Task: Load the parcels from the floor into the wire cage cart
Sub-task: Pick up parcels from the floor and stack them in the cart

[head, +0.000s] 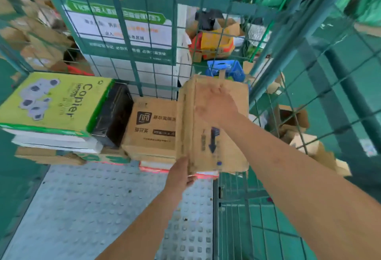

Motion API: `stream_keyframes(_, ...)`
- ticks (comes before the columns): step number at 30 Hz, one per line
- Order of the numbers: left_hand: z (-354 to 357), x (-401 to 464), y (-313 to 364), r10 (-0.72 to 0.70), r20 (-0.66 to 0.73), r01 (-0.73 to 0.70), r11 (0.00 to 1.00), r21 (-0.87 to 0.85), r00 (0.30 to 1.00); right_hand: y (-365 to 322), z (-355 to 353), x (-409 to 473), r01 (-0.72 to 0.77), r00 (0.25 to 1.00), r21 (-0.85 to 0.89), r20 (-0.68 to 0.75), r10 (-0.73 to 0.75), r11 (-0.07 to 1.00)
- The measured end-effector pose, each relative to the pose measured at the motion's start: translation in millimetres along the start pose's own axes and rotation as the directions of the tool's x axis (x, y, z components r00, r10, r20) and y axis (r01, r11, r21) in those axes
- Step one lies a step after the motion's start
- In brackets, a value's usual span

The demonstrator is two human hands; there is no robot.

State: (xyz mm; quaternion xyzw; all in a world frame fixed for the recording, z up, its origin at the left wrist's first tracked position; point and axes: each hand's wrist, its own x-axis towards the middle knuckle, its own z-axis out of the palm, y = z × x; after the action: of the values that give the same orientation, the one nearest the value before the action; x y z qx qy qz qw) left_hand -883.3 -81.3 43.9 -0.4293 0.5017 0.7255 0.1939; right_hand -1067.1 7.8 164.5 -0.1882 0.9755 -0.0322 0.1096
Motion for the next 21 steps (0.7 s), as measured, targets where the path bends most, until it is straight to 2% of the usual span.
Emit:
stream_keyframes(3,29,44,17,0.083,0.067,-0.101,0.935,0.340,0.994,29,57,-13,-0.076,0.978,-0.038,0.191,0.082,0.996)
stream_keyframes(5,40,65,28,0.098,0.036,-0.103,0.873,0.477,0.995,44,100,-29,-0.137,0.950,-0.008,0.282,0.133,0.991)
stream_keyframes(7,47,86,33,0.086,-0.050,-0.052,0.878,0.476,0.995,58,135,-31,-0.200,0.927,0.068,0.335,0.167,0.977)
stream_keyframes(9,46,102,36,0.133,-0.053,-0.101,0.912,0.397,0.990,72,150,-28,-0.310,0.917,0.139,0.305,0.257,0.941)
stream_keyframes(11,43,112,38,0.203,-0.031,-0.180,0.921,0.346,0.979,89,164,-19,-0.495,0.863,0.222,0.238,0.445,0.840)
stream_keyframes(13,41,119,40,0.238,0.004,-0.227,0.922,0.314,0.971,97,171,-15,-0.641,0.767,0.361,0.277,0.579,0.677)
stream_keyframes(15,40,121,44,0.275,0.040,-0.271,0.894,0.358,0.961,96,171,-16,-0.658,0.736,0.536,0.305,0.605,0.530)
stream_keyframes(16,40,120,45,0.282,0.048,-0.279,0.881,0.381,0.958,96,169,-19,-0.643,0.732,0.587,0.282,0.620,0.492)
stream_keyframes(18,42,120,45,0.281,0.071,-0.286,0.872,0.396,0.957,94,161,-31,-0.601,0.759,0.543,0.157,0.632,0.587)
stream_keyframes(21,54,123,36,0.263,0.110,-0.285,0.873,0.396,0.959,99,150,-47,-0.557,0.806,0.316,-0.016,0.591,0.768)
